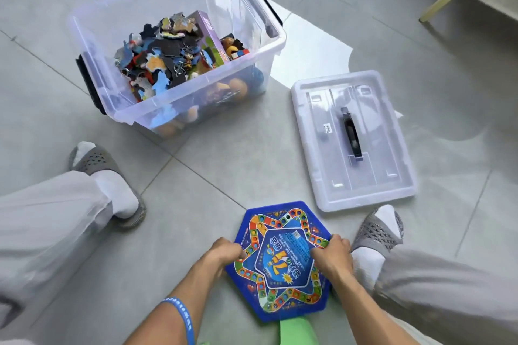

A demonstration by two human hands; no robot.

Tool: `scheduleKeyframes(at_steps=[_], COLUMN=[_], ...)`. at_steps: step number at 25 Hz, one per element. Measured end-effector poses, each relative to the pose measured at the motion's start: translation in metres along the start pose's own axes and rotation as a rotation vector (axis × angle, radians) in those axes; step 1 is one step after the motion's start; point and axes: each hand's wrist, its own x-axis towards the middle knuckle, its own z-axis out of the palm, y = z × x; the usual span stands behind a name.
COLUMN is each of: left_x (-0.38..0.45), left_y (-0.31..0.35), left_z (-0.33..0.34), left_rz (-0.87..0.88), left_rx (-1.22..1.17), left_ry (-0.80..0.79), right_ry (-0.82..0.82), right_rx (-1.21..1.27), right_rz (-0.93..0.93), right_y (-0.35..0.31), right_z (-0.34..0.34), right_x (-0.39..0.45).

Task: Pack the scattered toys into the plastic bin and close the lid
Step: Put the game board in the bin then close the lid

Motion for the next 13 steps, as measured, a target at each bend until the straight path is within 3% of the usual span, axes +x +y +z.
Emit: scheduleKeyframes(at_steps=[3,6,9,13], left_x=[0.007,0.012,0.017,0.015], left_y=[0.003,0.002,-0.001,-0.002], left_z=[0.001,0.006,0.007,0.003], left_rz=[0.029,0.063,0.051,0.03], left_rx=[0.05,0.208,0.038,-0.136], left_ry=[0.033,0.124,0.164,0.061], right_ry=[0.105,0.146,0.071,-0.018], right_rx=[0.036,-0.256,-0.139,-0.116], right_rz=[0.063,-0.111,-0.146,-0.143], right_y=[-0.002,0.001,0.002,-0.003], right_z=[0.007,0.015,0.002,-0.01], right_x=[0.0,0.003,0.017,0.034])
